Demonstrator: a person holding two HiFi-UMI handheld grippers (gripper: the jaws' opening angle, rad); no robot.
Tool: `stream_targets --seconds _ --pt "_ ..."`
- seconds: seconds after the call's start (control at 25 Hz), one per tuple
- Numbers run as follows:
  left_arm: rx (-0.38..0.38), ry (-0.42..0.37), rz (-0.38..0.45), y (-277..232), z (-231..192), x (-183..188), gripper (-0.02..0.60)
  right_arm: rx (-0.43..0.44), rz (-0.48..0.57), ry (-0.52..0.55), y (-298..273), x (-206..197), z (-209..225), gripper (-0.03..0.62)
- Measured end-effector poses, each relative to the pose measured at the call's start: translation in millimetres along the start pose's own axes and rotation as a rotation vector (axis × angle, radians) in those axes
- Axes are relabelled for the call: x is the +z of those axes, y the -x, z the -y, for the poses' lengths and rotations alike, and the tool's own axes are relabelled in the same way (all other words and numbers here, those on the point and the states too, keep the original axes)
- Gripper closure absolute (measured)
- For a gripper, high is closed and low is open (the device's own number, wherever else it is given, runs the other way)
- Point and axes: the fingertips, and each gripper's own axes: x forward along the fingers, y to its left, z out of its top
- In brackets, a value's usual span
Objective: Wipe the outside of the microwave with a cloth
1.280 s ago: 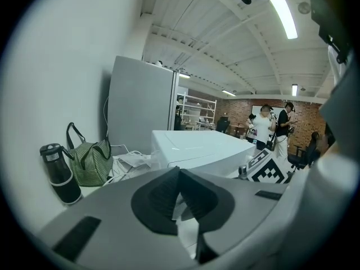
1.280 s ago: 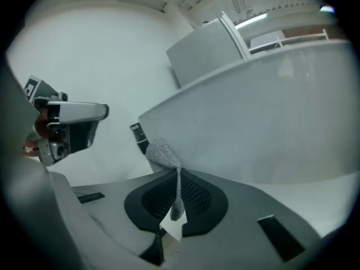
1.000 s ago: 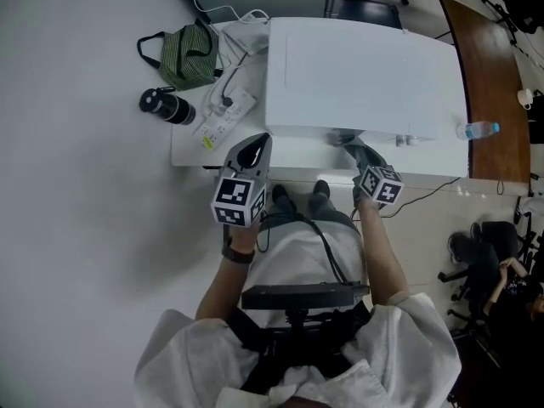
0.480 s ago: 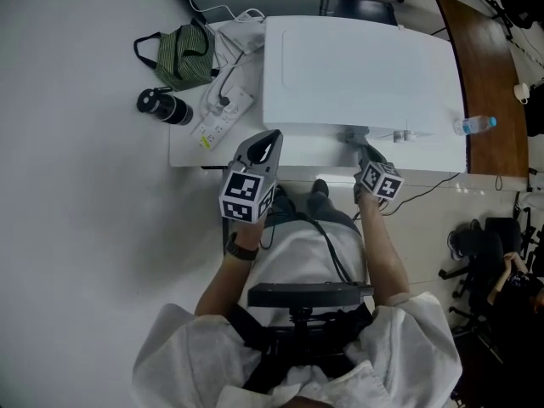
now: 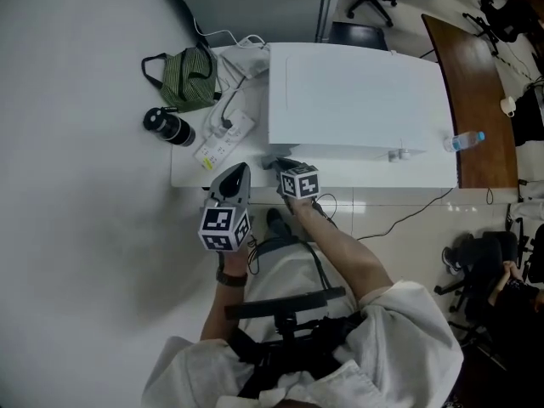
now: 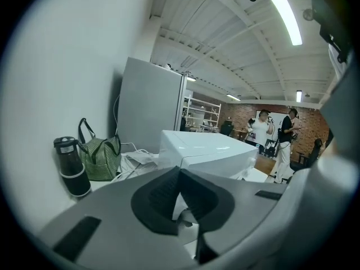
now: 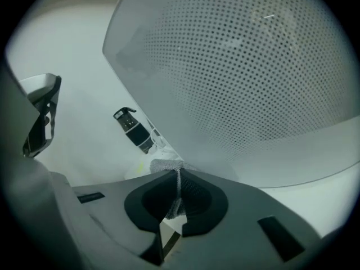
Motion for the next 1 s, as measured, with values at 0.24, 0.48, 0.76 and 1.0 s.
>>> stream_targets --seconds 0.24,0.48,0.76,1.0 --pt "-0.032 0.016 -0.027 5.7 -27.1 -20.0 0.558 -0.292 0.096 -0.104 59.4 -4.3 94.2 0.565" --pt "-0.12 -0.004 -0.035 -4.0 -49.1 -19.2 0.558 -0.718 0.256 -0.304 204.8 -19.7 226.3 0.565" --pt "-0.163 0.037 -0.017 -13.3 -74.6 -16.2 0.558 -0.707 0.062 0.079 247.6 6.0 175.5 0.565" --pt "-0.135 0.031 0.033 -11.4 -112.0 -10.2 0.558 -0.196 -0.187 0.783 146.5 106.6 -79.3 0.565"
